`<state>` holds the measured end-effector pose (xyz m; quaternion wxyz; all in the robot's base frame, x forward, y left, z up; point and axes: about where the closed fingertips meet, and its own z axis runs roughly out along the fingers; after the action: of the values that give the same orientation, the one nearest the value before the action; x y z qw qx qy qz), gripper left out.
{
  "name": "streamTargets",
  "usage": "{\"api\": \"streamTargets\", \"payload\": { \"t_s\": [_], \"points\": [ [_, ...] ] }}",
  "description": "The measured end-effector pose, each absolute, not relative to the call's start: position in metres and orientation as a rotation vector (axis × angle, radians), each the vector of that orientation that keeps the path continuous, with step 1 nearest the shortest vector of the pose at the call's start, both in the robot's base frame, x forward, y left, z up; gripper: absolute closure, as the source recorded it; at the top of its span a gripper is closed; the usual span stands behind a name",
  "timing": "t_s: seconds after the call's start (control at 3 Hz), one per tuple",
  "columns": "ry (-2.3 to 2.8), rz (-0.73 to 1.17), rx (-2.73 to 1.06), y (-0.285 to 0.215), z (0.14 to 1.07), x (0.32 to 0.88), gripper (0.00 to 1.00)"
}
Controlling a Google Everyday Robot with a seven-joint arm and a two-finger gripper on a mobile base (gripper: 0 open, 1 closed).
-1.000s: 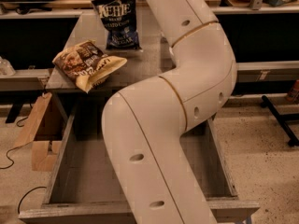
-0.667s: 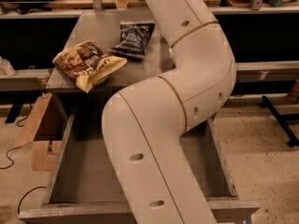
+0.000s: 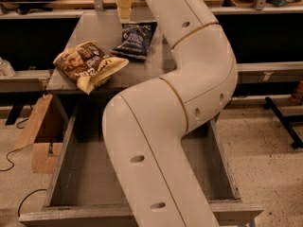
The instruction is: Pick blue chip bag from top drawer and place on counter
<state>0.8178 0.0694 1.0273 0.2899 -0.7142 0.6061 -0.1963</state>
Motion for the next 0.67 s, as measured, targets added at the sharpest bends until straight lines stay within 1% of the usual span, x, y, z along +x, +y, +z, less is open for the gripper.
{"api": "streamTargets", "payload": {
  "t_s": [0.33, 0.67],
  "points": [
    [1.677, -0.477, -1.732, 0.031, 1.046, 0.823, 0.00],
    [1.820, -0.395, -1.459, -0.049, 1.059, 0.825, 0.00]
  ]
}}
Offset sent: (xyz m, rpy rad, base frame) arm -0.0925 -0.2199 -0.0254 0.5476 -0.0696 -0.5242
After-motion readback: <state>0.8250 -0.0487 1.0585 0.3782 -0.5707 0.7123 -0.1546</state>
